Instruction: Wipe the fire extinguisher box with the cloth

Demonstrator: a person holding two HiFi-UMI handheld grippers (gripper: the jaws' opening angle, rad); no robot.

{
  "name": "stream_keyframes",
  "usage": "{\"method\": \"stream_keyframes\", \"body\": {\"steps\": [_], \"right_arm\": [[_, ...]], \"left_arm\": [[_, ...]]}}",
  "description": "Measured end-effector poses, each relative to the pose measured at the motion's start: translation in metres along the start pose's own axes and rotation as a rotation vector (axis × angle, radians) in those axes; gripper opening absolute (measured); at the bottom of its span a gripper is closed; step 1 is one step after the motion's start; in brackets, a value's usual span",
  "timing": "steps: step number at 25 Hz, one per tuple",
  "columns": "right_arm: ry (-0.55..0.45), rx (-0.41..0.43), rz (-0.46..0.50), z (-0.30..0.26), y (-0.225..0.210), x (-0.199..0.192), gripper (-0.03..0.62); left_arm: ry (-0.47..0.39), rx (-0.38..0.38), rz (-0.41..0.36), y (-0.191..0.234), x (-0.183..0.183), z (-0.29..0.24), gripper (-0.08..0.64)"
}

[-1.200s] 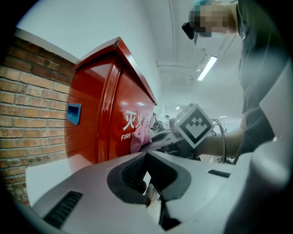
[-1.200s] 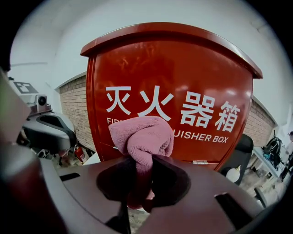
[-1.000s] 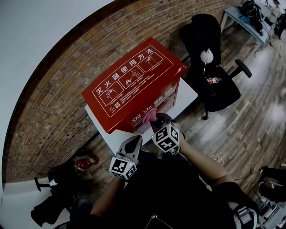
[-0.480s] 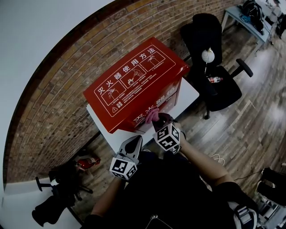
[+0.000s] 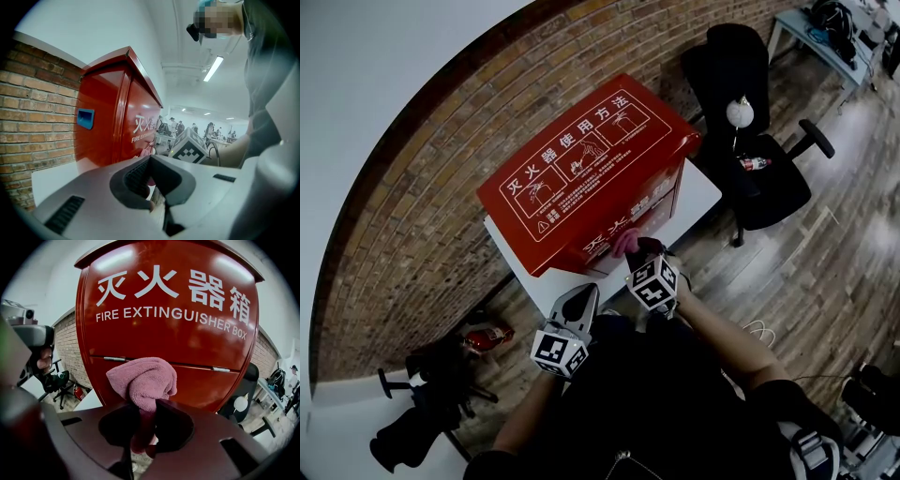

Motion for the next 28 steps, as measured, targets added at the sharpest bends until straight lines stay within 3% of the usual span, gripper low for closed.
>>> {"method": "stream_keyframes", "body": {"steps": [28], "right_arm": [[0.01,-0.002,-0.017,-0.051,0.008,-0.037,0.084]], "left_arm": [[0.03,0.019,0.003,-0.001,-0.006,0.007,0.02]]}}
Point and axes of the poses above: the fingertips, and each gripper's own axes: z backward along the fingers, y to its left, x out of its top, the point moved 8 cm from there along z, backward along the fingers, and after that the axes turned 13 degrees about y, right-handed, at the moved point
